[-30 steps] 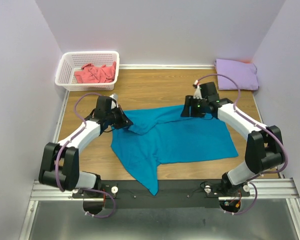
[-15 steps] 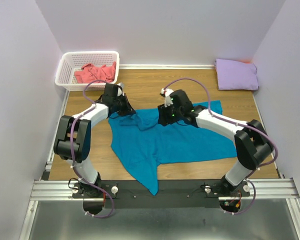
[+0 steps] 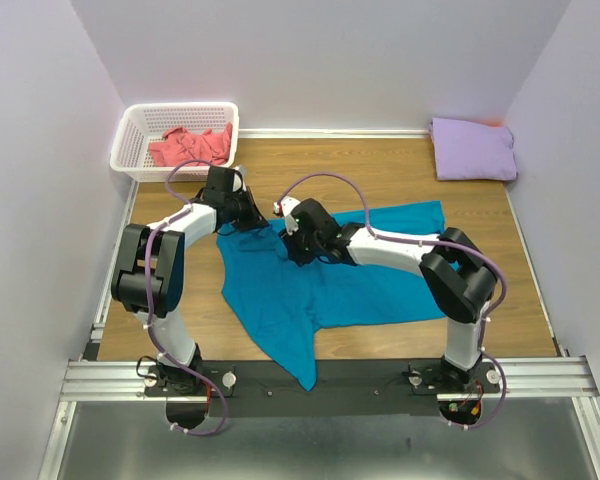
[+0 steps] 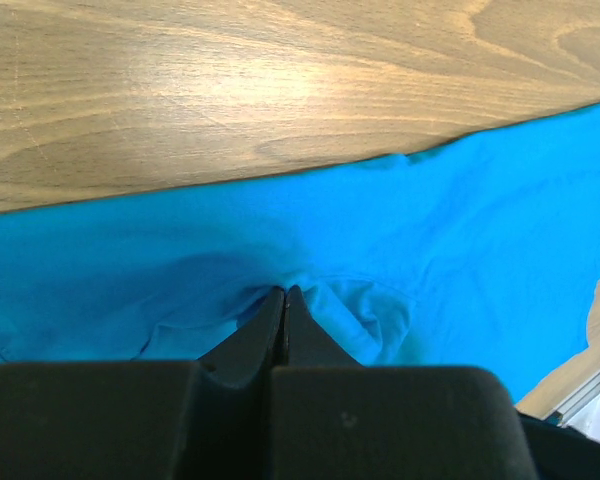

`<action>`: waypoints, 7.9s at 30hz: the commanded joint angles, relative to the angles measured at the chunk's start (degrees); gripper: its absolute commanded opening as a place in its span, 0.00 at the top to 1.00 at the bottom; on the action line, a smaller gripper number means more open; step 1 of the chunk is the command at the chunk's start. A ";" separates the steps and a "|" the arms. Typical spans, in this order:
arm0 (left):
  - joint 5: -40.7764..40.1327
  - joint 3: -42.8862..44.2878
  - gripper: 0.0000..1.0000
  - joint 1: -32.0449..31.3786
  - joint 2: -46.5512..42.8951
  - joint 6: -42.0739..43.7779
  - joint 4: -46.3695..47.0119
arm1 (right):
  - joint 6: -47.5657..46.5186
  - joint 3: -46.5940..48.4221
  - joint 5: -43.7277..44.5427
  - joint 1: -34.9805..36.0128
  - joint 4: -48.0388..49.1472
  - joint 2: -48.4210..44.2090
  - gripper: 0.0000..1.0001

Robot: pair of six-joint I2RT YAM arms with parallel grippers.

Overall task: Fold and stack the t-shirts
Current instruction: Fold the tshirt

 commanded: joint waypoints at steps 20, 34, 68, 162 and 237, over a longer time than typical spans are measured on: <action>-0.29 2.64 1.00 0.68 0.39 1.50 -0.78 | -2.05 9.04 6.69 0.89 1.89 9.66 0.48; -0.20 3.08 1.00 0.85 -0.48 1.67 -1.48 | -2.67 8.34 8.44 0.97 1.80 9.48 0.62; -0.29 -9.39 1.00 0.59 -22.01 -1.14 -10.27 | -8.38 7.02 -3.16 0.97 -14.02 -0.89 0.96; -25.15 -1.93 1.00 9.82 1.01 7.82 1.86 | 9.28 6.23 -12.83 -65.82 -6.55 10.01 0.90; -25.16 -8.23 0.21 6.31 -21.04 10.37 -2.45 | 23.51 -2.91 -19.33 -62.13 -6.64 -5.02 0.55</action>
